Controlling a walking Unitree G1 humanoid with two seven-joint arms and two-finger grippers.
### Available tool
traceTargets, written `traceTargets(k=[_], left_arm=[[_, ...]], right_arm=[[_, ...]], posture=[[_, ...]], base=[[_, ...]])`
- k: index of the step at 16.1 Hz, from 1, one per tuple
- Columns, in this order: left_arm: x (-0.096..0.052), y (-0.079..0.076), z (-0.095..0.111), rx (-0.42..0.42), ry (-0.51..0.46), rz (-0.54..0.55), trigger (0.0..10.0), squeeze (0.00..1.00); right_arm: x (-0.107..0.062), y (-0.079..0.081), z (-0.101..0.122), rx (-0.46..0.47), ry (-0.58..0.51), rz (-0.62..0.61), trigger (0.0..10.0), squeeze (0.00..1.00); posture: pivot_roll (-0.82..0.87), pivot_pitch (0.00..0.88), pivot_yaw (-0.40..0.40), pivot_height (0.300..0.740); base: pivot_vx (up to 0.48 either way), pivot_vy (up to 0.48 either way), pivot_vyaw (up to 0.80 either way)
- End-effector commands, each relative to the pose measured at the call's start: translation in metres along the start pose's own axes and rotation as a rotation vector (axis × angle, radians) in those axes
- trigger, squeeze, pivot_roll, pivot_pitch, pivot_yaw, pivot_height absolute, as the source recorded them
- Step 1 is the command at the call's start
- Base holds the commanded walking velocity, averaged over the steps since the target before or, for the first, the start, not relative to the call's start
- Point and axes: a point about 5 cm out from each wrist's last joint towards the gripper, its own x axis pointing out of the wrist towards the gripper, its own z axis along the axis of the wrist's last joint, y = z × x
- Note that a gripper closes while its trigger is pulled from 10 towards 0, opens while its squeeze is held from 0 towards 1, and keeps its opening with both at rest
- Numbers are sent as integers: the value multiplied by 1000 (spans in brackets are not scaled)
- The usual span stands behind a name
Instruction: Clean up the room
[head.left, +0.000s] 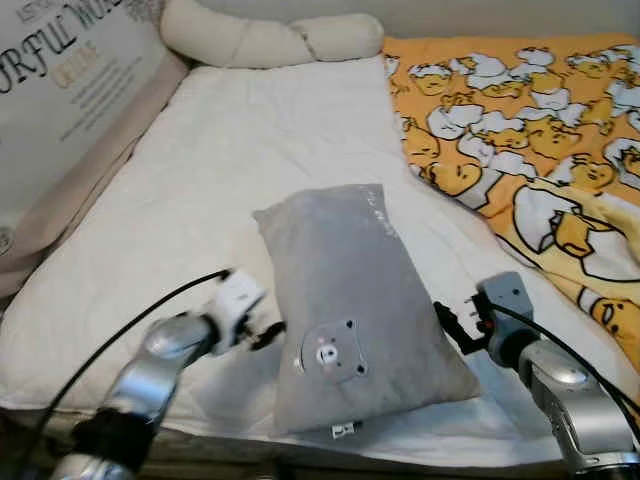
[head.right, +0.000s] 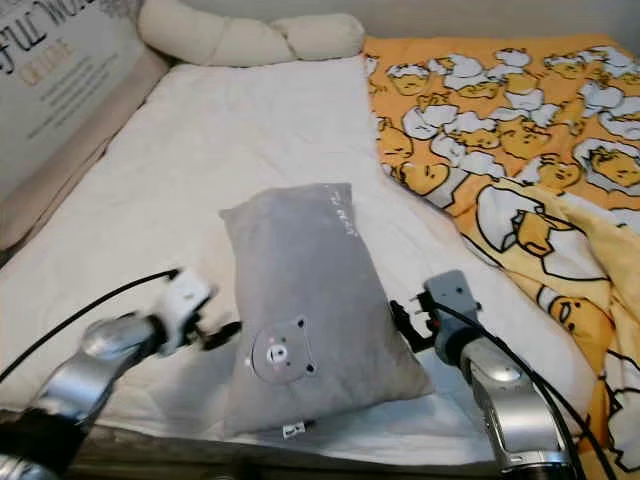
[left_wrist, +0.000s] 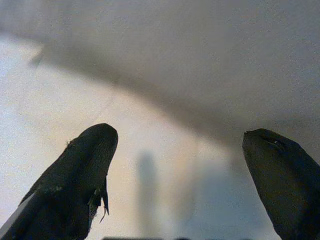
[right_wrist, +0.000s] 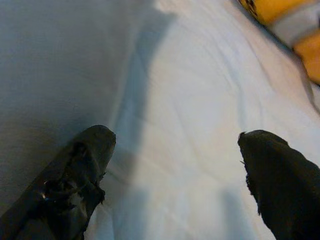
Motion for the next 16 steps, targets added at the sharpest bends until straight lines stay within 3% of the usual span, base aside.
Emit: traceTargets(k=[1,2,4,5,6,7,9,11,13,14,15,16], left_arm=[[-8,14,-10,-38,14,78,10000,1000],[-10,18,-12,-71,0,99,10000,1000],[-10,33,-12,-237,-76,172,10000,1000],[-10,35,-12,-271,-95,178,10000,1000],[-6,37,-9,-392,-157,168,10000,1000],[-3,36,-7,-460,-185,144,10000,1000],[12,21,-2,-753,-284,3,10000,1000],[17,13,-2,-825,-297,-47,10000,1000],[27,-10,1,-886,-283,-181,10000,1000],[33,-26,1,-857,-237,-256,10000,1000],[38,-36,0,-839,-190,-296,10000,957],[41,-44,-1,-825,-151,-333,10000,224]], right_arm=[[-2,-8,-8,83,12,-42,10000,1000],[-1,-11,-9,106,5,-59,10000,1000],[9,-29,-12,279,-24,-139,10000,1000],[11,-31,-12,318,-34,-134,10000,1000],[19,-27,-9,436,-47,-28,10000,1000],[22,-23,-5,470,-60,45,10000,1000],[36,-16,6,633,-107,222,10000,1000],[39,-13,9,682,-119,261,10000,1000],[41,5,14,727,-120,408,10000,1000],[42,18,10,696,-80,484,10000,969],[43,27,7,671,-48,527,10000,408],[46,32,2,650,-17,541,10000,0]], posture=[[1,0,103,740],[1,0,103,740],[3,0,102,740],[3,0,102,740],[5,0,101,740],[10,0,98,740],[14,0,91,740],[21,0,83,740],[24,0,74,740],[26,0,72,740],[27,0,71,740],[26,0,71,740]], base=[[0,0,0],[0,0,0],[0,0,0],[0,0,0],[0,0,0],[0,0,0],[0,0,0],[0,0,0],[0,0,0],[0,0,0],[0,0,0],[0,0,0]])
